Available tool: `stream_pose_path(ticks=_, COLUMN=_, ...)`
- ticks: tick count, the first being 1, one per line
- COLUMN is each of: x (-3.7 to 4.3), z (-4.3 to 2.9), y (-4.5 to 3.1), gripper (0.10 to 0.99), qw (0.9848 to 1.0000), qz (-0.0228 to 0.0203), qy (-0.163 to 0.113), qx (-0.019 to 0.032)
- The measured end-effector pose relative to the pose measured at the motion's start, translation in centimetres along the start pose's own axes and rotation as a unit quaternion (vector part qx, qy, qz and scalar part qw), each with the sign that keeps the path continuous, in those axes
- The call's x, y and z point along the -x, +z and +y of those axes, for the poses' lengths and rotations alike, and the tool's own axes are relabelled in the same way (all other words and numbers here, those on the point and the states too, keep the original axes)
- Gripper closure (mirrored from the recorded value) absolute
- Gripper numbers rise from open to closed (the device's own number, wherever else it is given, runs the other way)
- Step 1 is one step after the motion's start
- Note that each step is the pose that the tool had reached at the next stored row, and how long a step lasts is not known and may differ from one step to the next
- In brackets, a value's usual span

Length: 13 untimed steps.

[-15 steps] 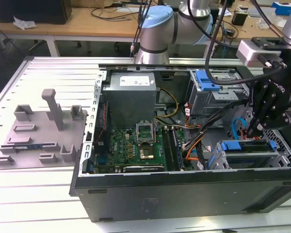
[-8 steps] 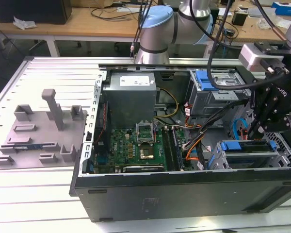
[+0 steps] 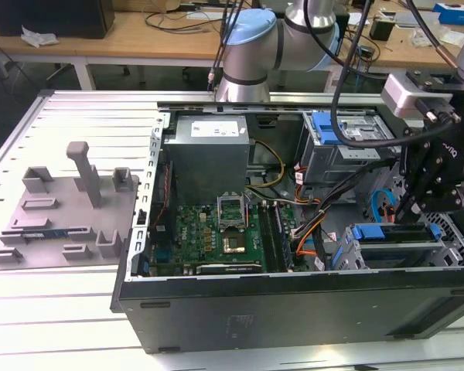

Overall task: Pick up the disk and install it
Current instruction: 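Insert the second disk wire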

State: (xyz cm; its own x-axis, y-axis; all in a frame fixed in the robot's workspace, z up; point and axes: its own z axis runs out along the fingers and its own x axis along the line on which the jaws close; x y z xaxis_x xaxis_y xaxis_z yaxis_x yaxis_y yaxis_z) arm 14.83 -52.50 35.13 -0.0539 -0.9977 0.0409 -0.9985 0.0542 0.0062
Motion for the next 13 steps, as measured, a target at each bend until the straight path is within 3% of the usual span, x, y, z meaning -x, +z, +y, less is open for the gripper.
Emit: stream_pose_path(ticks=13, x=-0.34, z=-0.08, y=0.31, gripper=0.922, qw=1.0000, qz=-0.0037, qy=0.005, qx=0.0004)
